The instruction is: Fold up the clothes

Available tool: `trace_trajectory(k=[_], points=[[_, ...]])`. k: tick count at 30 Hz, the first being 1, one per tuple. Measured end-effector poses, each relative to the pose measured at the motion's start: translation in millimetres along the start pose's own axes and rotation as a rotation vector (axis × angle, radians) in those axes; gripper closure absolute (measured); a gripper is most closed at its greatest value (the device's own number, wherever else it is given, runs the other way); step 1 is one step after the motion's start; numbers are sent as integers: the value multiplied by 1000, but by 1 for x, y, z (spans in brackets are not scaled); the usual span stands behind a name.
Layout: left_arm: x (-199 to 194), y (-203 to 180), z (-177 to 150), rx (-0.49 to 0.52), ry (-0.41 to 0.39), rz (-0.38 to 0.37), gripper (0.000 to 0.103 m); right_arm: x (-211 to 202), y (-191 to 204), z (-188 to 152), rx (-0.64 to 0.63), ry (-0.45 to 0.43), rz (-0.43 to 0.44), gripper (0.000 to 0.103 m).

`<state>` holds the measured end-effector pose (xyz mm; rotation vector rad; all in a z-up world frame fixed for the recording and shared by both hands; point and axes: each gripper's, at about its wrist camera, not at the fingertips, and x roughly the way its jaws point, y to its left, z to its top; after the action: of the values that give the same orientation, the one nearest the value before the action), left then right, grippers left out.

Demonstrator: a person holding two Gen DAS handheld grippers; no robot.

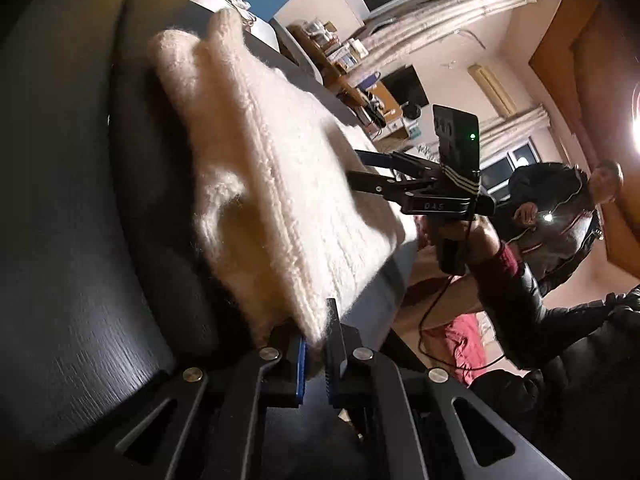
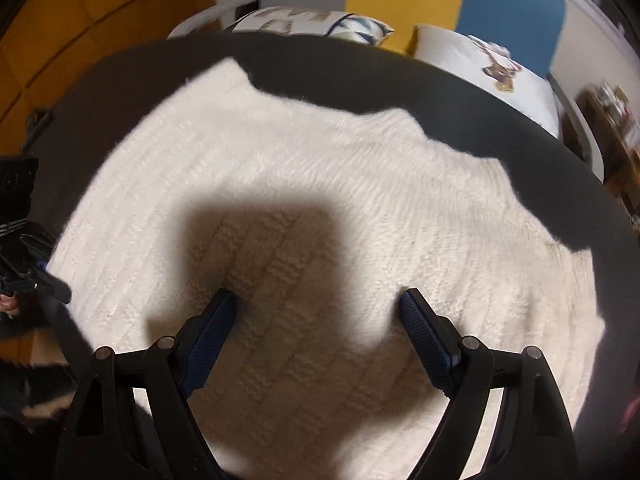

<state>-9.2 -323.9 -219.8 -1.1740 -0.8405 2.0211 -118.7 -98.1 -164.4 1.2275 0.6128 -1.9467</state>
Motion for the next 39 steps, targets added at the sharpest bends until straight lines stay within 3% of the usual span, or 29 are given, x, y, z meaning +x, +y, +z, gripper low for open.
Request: trace_trajectory(k=[2,6,9,11,12,13,18,21,24,27,30,34,39], points=[[-5,-1,1,-38,-2,-34,82,-1,2,-3,0,-14,7,14],[-22,16,20,-169,-89,-81,73,-6,-1,-4,34,-40,45,14],[-24,26,32,-211,-146,-84,73,-13,-1,-4,50,-60,88,14],[-19,30,37,-217,-143,-66,73,-17,1,-4,56,-77,125,14],[-17,29,41,-206,-132,-39,79,-19,1,-4,54,-86,140,14],[-15,24,41,-173,-124,-4,98,-21,3,-4,51,-93,148,14],[-18,-13,24,-41,-116,89,98,-16,6,-5,58,-72,112,14],[-18,-8,10,-79,-106,134,98,-2,1,-9,86,-50,101,13],[-17,-6,0,-128,-115,111,98,3,5,-10,71,-61,91,6],[-20,-6,3,-144,-71,113,81,7,9,-10,53,-57,81,0],[-33,-5,17,-138,-69,168,78,7,12,-9,43,-51,79,0],[-56,3,57,-169,-181,202,74,-3,4,-13,65,-108,143,0],[-44,25,118,-224,-231,226,73,-16,-13,-19,133,-173,232,0]])
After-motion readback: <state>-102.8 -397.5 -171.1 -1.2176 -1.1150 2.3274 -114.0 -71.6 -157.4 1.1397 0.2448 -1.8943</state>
